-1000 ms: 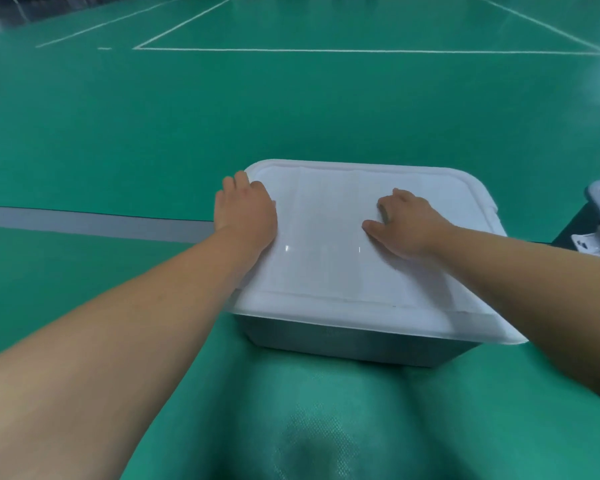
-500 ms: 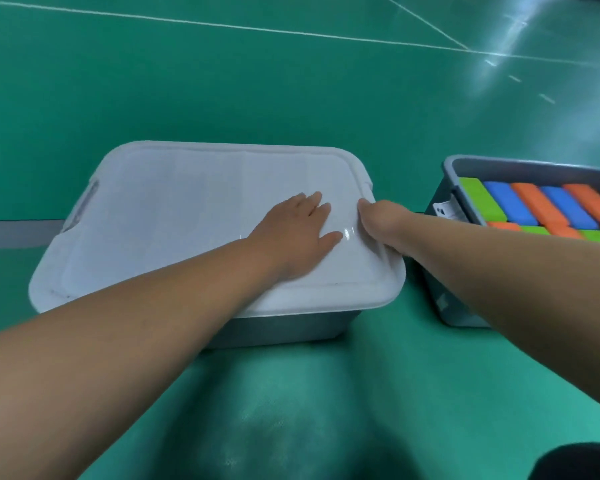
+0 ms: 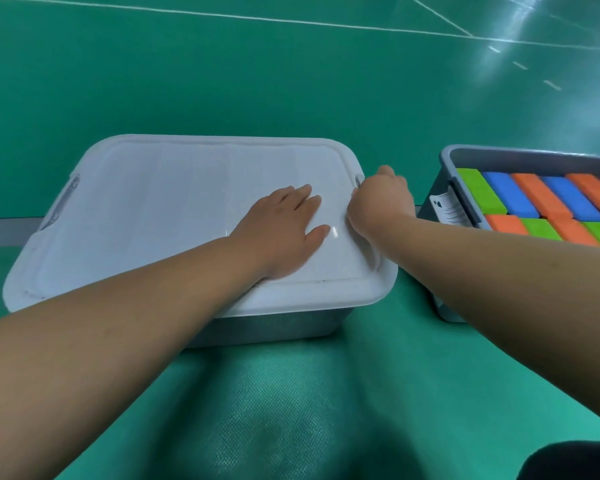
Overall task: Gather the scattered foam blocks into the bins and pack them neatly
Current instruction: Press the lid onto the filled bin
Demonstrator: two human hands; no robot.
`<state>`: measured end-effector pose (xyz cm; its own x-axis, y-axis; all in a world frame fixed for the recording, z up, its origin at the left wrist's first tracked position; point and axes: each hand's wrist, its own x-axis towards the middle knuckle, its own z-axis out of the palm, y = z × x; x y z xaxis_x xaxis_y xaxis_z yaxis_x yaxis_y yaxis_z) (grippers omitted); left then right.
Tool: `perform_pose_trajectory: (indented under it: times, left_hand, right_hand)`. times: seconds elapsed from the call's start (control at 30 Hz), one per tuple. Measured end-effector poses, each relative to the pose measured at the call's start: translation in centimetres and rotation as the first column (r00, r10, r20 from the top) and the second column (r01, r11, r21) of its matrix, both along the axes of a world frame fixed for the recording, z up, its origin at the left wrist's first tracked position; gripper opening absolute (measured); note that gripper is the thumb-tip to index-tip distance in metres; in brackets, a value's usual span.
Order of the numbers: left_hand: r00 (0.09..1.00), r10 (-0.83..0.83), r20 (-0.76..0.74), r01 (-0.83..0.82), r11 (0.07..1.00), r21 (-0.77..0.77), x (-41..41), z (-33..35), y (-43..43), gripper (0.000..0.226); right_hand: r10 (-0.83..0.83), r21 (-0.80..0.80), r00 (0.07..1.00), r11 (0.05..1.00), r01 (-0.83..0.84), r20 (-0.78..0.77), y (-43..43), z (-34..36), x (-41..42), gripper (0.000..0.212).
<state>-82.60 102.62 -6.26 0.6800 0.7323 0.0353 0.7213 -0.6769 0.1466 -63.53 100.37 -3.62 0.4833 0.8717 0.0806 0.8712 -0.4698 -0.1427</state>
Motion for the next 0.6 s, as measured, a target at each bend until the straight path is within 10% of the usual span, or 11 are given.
perform_pose_trajectory:
  times: [0.43, 0.6]
  left_hand:
    - [0.985, 0.159, -0.073, -0.167, 0.979, -0.113, 1.8, 0.5, -2.8, 0.058]
    - [0.916, 0.205, -0.343, -0.314, 0.901, -0.300, 4.3, 4.5, -3.4, 0.078]
  right_hand:
    - [0.081, 0.124, 0.992, 0.990, -0.069, -0.096, -2.0, -1.7, -0.7, 0.043]
    - [0.152, -0.016, 0.953, 0.987, -0.162, -0.264, -5.7, -1.5, -0.5, 0.066]
